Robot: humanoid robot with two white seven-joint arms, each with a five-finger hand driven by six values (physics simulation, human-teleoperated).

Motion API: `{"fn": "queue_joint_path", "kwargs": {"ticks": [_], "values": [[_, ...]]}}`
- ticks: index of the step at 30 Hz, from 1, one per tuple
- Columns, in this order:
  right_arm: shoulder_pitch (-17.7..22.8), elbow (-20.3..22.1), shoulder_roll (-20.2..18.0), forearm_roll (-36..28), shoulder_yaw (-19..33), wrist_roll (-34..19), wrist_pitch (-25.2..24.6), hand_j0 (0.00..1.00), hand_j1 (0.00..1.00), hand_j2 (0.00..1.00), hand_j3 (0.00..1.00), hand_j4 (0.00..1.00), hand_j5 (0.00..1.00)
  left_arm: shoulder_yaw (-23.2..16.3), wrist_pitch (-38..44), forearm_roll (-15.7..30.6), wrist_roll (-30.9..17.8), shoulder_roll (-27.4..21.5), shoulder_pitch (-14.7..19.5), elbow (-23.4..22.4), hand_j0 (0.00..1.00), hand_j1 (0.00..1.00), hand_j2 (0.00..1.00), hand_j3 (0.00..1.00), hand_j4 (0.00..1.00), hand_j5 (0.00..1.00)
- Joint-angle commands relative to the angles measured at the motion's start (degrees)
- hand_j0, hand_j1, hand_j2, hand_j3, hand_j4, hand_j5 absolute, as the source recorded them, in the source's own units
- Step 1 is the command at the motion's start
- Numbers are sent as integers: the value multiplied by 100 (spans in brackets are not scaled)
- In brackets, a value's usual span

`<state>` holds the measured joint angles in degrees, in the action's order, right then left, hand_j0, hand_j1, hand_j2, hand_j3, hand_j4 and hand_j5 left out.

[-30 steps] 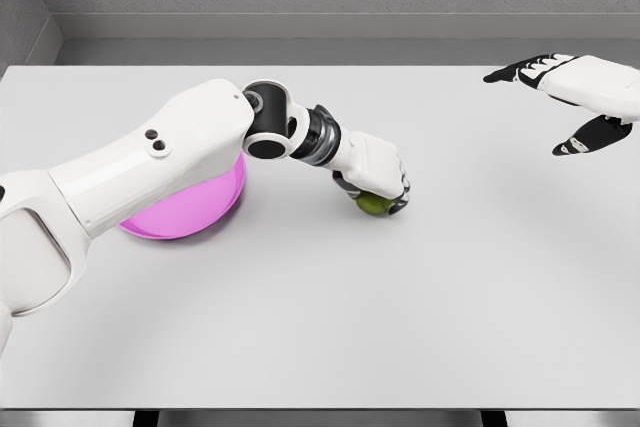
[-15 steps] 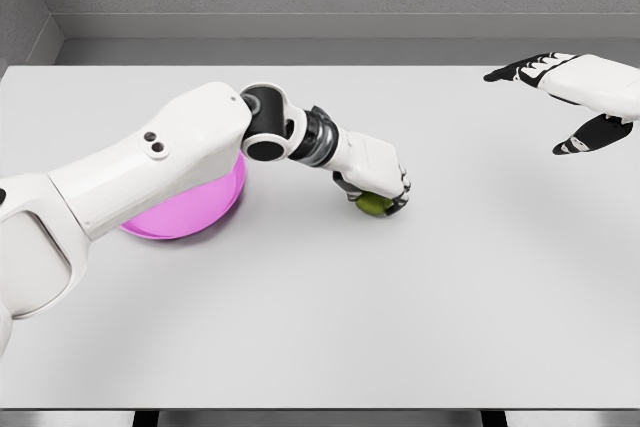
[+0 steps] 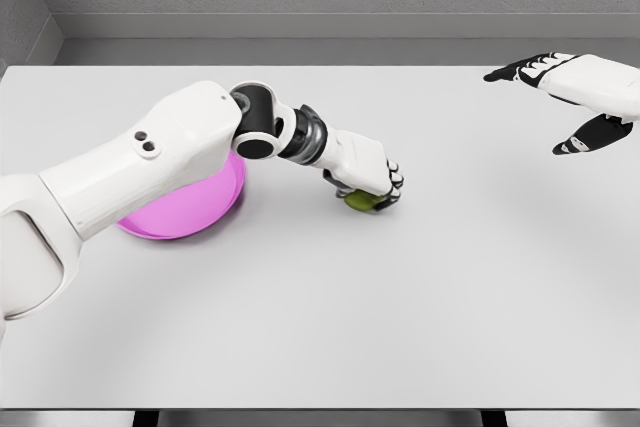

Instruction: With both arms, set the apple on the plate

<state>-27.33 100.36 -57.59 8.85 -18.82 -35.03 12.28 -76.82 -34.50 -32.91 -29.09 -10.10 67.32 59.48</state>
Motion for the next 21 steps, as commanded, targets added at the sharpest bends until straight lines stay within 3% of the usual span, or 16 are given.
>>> {"fn": "queue_joint_path", "kwargs": {"ticks": [1,5,8,13,21], "values": [[0,1,-7,-15,1,3,-6,100,100,100,100,100,100,-26,-50,-110,-44,0,0,-6,0,0,0,0,0,0],[0,1,-7,-15,1,3,-6,100,100,100,100,100,100,18,-50,-84,281,-44,44,-6,0,0,0,0,0,0],[0,1,-7,-15,1,3,-6,100,100,100,100,100,100,35,-50,215,316,-273,70,11,0,0,0,0,0,0],[0,1,-7,-15,1,3,-6,100,100,100,100,100,100,457,-50,522,307,-853,26,126,0,0,0,0,0,0],[0,1,-7,-15,1,3,-6,100,100,100,100,100,100,563,-50,865,299,-2320,0,1716,0,0,0,0,0,0]]}}
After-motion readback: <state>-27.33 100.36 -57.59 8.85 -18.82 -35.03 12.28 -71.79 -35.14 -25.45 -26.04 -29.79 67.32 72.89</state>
